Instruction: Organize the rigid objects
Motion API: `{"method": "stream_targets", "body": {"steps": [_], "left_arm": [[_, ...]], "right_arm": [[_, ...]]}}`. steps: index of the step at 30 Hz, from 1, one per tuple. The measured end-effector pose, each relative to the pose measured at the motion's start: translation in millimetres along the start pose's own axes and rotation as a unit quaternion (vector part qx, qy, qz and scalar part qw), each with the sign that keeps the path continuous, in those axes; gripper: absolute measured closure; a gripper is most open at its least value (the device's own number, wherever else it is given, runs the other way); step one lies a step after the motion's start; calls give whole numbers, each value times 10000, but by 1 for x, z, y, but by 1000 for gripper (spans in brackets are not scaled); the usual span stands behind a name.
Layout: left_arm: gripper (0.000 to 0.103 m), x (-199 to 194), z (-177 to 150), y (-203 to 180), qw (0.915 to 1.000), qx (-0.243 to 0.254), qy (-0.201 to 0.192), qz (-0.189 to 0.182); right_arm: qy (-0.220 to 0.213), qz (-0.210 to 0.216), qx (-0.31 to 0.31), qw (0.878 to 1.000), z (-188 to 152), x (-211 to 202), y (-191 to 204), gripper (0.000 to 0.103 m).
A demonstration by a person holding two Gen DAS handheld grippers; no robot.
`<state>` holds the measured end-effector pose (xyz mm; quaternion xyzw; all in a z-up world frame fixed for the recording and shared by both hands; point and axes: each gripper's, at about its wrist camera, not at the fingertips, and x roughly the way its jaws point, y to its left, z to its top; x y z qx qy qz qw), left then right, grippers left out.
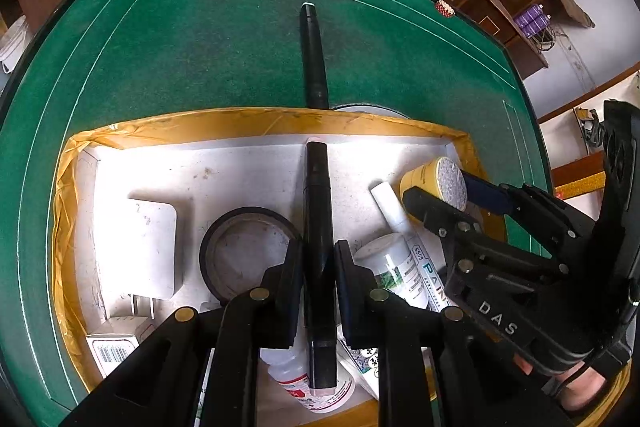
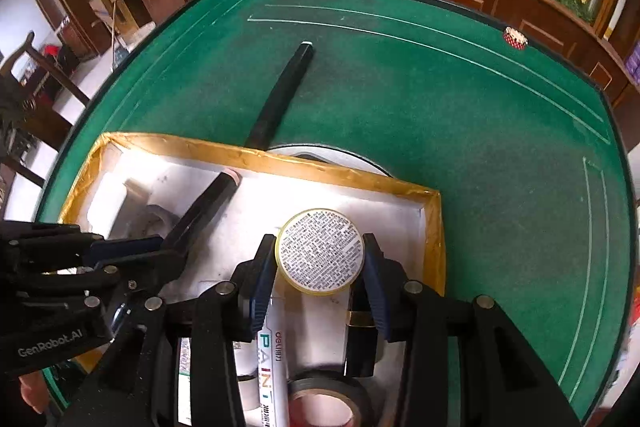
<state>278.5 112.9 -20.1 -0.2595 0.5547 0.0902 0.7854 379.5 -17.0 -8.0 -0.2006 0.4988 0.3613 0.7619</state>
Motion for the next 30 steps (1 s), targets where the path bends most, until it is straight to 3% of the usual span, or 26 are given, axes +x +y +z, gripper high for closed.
{"method": "stream_targets", "body": {"steps": [4, 16, 24, 30], "left_arm": [[86, -2, -2, 1, 10000, -40, -14, 17], [50, -14, -22, -5, 9996, 4, -187, 233], [37, -36, -42, -16, 9983, -2, -421, 400], [21, -54, -67, -20, 9963, -210, -692, 464]], "right_arm": [[4, 61, 61, 10000, -2, -2, -1, 60], [-329, 179, 125, 9992, -13, -38, -2, 44], [-453, 252, 271, 9983, -39, -66, -5, 33], [-536, 379, 469, 9967, -66, -85, -9, 22]]}}
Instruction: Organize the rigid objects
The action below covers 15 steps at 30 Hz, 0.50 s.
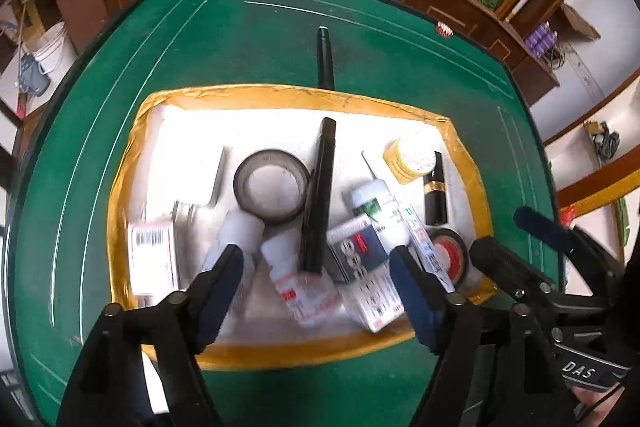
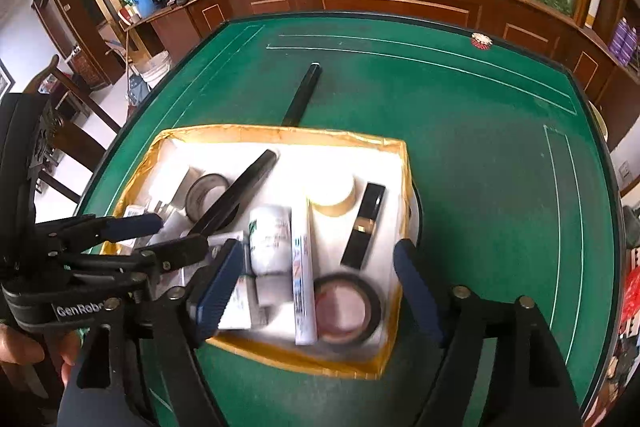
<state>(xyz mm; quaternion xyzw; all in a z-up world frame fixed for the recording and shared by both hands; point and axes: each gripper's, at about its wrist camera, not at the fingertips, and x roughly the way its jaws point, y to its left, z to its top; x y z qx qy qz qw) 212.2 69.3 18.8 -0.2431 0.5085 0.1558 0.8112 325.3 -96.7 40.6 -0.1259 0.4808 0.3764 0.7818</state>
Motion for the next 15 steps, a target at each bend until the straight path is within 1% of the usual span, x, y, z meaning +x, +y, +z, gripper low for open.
{"method": "stream_targets", "body": {"steps": [3, 4, 5, 7, 9, 12, 15], "left_arm": [[15, -15, -18, 1, 9996, -221, -177, -40], [9, -20, -25, 1, 9992, -300, -249, -42], [6, -25, -31, 1, 9988, -383, -313, -45], [5, -35, -48, 2, 9976, -566, -396, -104], [4, -38, -63, 0, 9974, -654, -282, -59], [4, -44, -82, -1, 9966, -796, -221, 15], [3, -52, -96, 0, 9950, -963, -260, 110]], "right_arm": [[71, 33, 146, 9999, -12, -6, -4, 19], [98, 65, 169, 9998, -16, -9, -6, 17], [114, 89, 156, 9998, -20, -12, -7, 15], [125, 97, 46, 9999, -27, -18, -9, 7], [135, 76, -58, 9999, -34, -22, -10, 5], [189, 124, -117, 9997, -42, -26, -10, 0], [269, 232, -166, 9992, -51, -25, -7, 0]]}}
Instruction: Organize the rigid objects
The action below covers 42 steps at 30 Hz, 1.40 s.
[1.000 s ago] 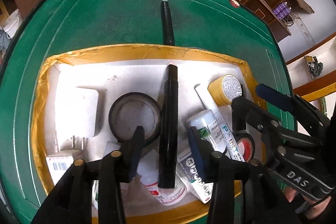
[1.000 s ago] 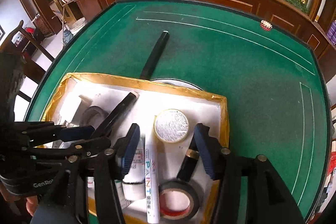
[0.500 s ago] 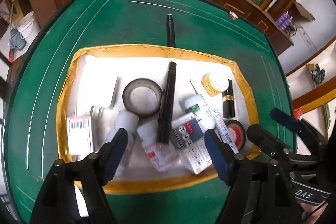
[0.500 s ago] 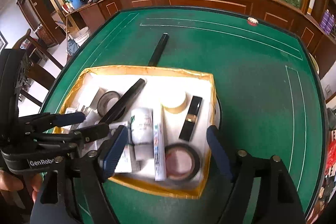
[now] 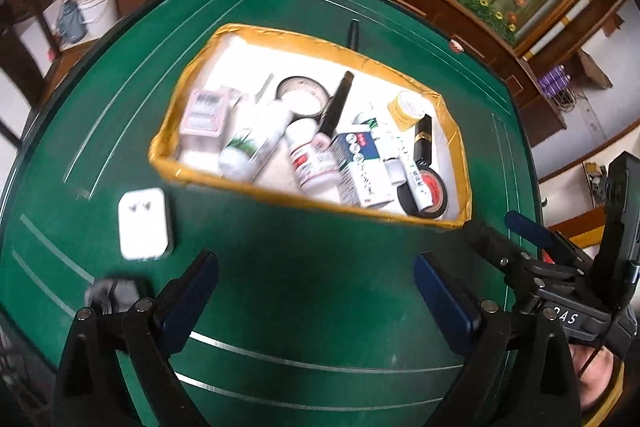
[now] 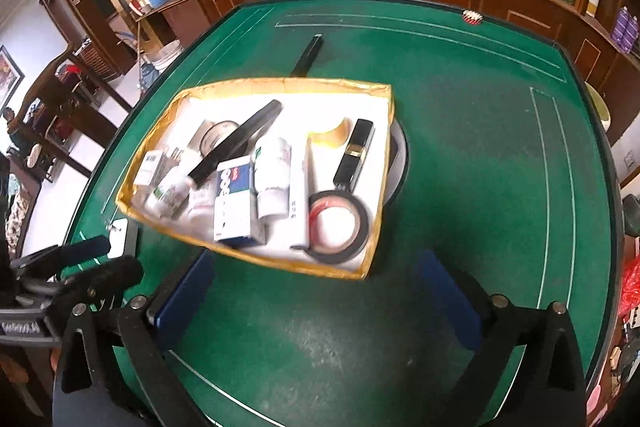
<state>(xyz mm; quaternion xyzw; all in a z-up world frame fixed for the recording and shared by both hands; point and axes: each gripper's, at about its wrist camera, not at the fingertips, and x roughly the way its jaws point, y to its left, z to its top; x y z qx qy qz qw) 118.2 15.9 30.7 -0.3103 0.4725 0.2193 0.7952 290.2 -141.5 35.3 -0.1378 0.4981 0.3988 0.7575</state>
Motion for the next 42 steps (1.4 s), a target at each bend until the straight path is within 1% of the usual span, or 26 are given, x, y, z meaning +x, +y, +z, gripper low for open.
{"method": "stream_targets", "body": {"steps": [3, 8, 10, 13, 17, 20, 22, 25, 33, 39, 42], "left_arm": [[2, -9, -7, 2, 9999, -73, -117, 90], [1, -25, -11, -2, 9991, -54, -380, 198], [1, -36, -14, -4, 9977, -3, -591, 323], [1, -45, -16, -6, 9952, 98, -804, 549], [1, -50, -17, -10, 9939, 193, -808, 725], [1, -55, -19, -19, 9886, 418, -876, 1150], [1, -61, -20, -23, 9854, 532, -991, 1278], [1, -68, -20, -24, 9830, 534, -1100, 1371], [1, -64, -19, -30, 9780, 571, -945, 1772], [1, -62, -17, -34, 9806, 560, -828, 1684], [1, -63, -15, -38, 9803, 589, -854, 1681]], "right_arm": [[51, 139, -88, 9999, -7, -2, 4, 0], [-38, 49, -280, 9996, -19, -15, 12, 0], [-39, 17, -349, 9994, -24, -18, 14, 0], [8, -40, -445, 9990, -29, -19, 17, 0], [-25, -61, -433, 9990, -31, -22, 18, 0], [-87, -62, -418, 9991, -32, -26, 19, 0], [-111, -63, -420, 9990, -32, -29, 20, 0], [-119, -59, -422, 9990, -33, -30, 22, 0], [-197, -67, -450, 9988, -31, -36, 27, 0], [-202, -92, -450, 9987, -28, -36, 26, 0], [-201, -88, -443, 9988, -27, -36, 25, 0]]}}
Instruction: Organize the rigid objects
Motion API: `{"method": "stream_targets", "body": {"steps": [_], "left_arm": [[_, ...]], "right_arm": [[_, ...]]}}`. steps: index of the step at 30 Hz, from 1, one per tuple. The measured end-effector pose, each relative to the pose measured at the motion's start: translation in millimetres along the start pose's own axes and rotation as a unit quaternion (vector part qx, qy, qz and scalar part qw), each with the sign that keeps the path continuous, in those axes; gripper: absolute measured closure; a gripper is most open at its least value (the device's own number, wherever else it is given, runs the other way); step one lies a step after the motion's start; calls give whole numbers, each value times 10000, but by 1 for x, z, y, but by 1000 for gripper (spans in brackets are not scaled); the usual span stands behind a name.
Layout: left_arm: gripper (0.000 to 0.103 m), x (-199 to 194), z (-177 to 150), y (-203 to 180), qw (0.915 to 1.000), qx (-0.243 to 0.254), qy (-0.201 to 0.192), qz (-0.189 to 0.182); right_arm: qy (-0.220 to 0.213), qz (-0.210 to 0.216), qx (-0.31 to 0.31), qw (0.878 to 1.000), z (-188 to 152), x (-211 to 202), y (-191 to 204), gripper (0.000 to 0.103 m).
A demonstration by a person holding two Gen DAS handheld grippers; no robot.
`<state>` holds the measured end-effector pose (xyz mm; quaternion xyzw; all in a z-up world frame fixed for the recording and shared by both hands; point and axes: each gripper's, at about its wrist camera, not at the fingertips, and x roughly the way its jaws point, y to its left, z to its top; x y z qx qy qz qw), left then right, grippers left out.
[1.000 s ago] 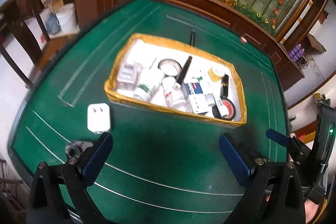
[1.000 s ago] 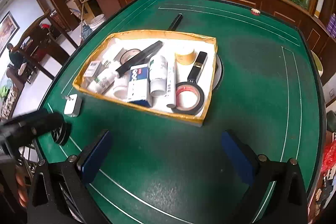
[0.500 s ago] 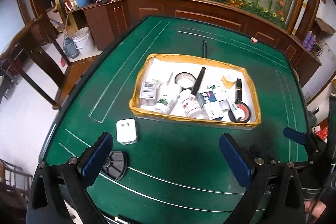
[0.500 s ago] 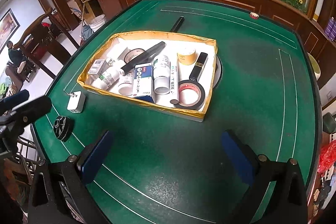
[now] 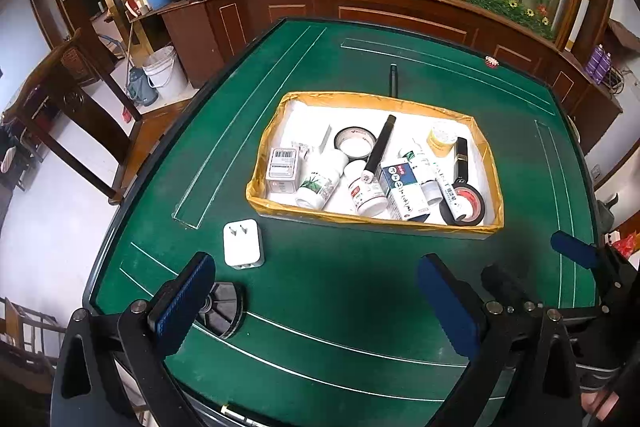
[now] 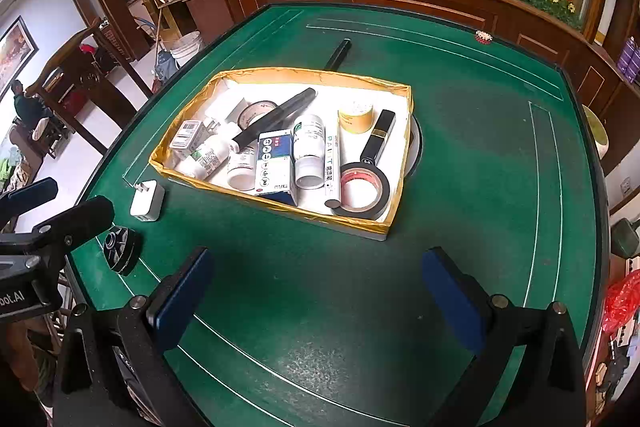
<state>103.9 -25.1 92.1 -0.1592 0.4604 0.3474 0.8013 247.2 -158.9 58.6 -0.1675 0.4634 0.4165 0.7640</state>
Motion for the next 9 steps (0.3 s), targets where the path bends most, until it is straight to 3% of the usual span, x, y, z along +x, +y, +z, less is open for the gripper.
{"method": "stream_targets", "body": {"steps": [9], "left_arm": [[1, 0, -5, -11, 9997, 220, -68, -108]], "right_arm": [[10, 5, -4, 10000, -1, 0, -2, 0]]}}
